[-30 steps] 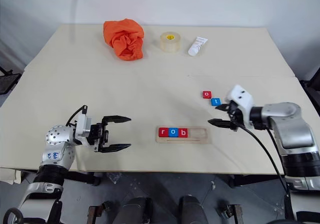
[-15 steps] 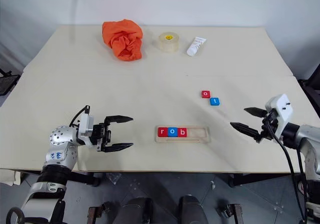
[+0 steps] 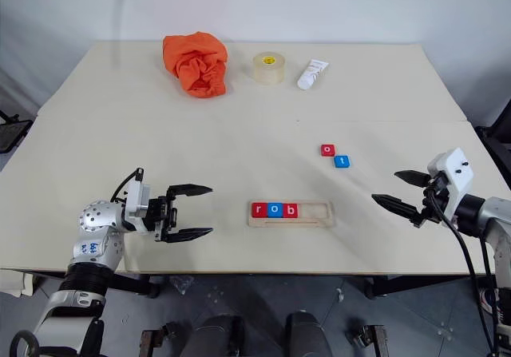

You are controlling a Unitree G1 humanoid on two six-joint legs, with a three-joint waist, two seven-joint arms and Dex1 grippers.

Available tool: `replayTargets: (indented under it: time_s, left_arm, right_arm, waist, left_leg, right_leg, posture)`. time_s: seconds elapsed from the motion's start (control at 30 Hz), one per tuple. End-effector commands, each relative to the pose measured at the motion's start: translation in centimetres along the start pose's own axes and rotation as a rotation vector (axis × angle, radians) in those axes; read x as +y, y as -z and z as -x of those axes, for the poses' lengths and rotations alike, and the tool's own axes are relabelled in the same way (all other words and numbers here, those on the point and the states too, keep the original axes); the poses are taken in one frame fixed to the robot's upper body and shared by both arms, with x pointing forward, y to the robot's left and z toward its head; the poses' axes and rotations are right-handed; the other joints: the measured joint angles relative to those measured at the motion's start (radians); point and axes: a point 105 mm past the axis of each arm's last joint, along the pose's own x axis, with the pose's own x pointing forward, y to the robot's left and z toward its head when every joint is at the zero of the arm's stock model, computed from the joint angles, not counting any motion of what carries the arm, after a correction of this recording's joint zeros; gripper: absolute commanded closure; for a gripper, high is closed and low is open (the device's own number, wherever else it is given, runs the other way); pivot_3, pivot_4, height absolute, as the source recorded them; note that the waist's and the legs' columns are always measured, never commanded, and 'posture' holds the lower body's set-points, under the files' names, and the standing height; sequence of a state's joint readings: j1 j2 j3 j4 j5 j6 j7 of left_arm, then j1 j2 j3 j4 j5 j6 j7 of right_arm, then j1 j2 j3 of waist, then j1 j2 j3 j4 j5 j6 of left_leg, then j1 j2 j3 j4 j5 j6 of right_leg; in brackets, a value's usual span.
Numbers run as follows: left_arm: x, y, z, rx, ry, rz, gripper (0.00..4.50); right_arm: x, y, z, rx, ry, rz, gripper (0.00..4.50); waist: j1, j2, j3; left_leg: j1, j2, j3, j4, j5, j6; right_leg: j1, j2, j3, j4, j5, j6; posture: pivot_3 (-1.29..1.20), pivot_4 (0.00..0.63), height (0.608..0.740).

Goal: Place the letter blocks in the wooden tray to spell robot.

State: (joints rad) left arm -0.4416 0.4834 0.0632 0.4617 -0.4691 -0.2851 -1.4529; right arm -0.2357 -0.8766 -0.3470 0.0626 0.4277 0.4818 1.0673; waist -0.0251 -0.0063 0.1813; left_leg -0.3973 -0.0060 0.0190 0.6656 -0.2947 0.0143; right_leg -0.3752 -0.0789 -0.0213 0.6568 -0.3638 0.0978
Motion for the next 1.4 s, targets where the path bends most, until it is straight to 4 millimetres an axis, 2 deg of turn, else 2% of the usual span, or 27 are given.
replayTargets:
  time_s: [0.03, 0.33, 0.47, 0.6, 0.97, 1.17, 1.4]
  left_arm:
    - [0.3, -0.8, 0.4, -0.011, -0.022, -0.038, 0.00]
    - [0.5, -0.8, 0.1, -0.017, -0.037, -0.048, 0.00]
    - [0.3, -0.9, 0.1, -0.018, -0.044, -0.053, 0.00]
    - [0.0, -0.9, 0.2, -0.018, -0.059, -0.057, 0.00]
    - [-0.4, -0.8, 0.4, -0.016, -0.085, -0.053, 0.00]
    - [-0.3, -0.8, 0.2, -0.019, -0.090, -0.053, 0.00]
    - [-0.2, -0.7, 0.3, -0.022, -0.096, -0.054, 0.00]
  right_arm:
    - [0.1, -2.2, -1.6, -0.047, 0.018, 0.033, 0.02]
    - [-1.4, -4.2, -10.2, -0.033, 0.172, -0.019, 0.02]
    - [-1.5, -5.5, -13.3, -0.046, 0.216, -0.034, 0.02]
    - [-1.5, -5.6, -15.3, -0.032, 0.264, -0.054, 0.02]
    - [-1.0, -3.9, -17.7, 0.002, 0.429, -0.104, 0.02]
    - [-1.3, -3.0, -17.5, 0.034, 0.507, -0.179, 0.02]
    - [-0.6, -1.8, -17.3, 0.070, 0.537, -0.233, 0.02]
  waist:
    - [-0.003, 0.000, 0.000]
    - [-0.001, 0.000, 0.000]
    - [-0.003, 0.000, 0.000]
    - [-0.004, 0.000, 0.000]
    - [-0.006, 0.000, 0.000]
    - [-0.006, 0.000, 0.000]
    - [-0.006, 0.000, 0.000]
  left_leg:
    - [0.000, 0.000, 0.000, 0.000, 0.000, 0.000]
    - [0.002, 0.000, 0.001, -0.001, 0.001, -0.001]
    - [0.001, 0.000, 0.002, -0.001, 0.001, -0.001]
    - [0.000, 0.000, 0.001, -0.002, 0.001, -0.001]
    - [-0.002, 0.000, 0.001, -0.002, 0.001, -0.001]
    - [-0.002, 0.000, 0.001, -0.002, 0.001, -0.001]
    - [-0.002, 0.000, 0.001, -0.002, 0.001, -0.001]
  right_leg:
    - [0.000, 0.000, 0.000, 0.000, 0.000, 0.000]
    - [-0.001, 0.000, 0.001, 0.002, 0.000, 0.000]
    - [-0.002, -0.001, 0.001, 0.002, 0.000, 0.000]
    - [-0.002, 0.000, 0.000, 0.003, 0.000, 0.000]
    - [-0.003, 0.000, -0.001, 0.003, 0.000, 0.000]
    - [-0.003, 0.000, -0.001, 0.004, 0.000, 0.000]
    - [-0.003, 0.000, -0.001, 0.004, 0.000, 0.000]
  posture:
    - [0.00, 0.150, 0.740]
    - [0.00, 0.150, 0.740]
    - [0.00, 0.150, 0.740]
    - [0.00, 0.150, 0.740]
    - [0.00, 0.150, 0.740]
    - [0.00, 0.150, 0.740]
    - [0.00, 0.150, 0.740]
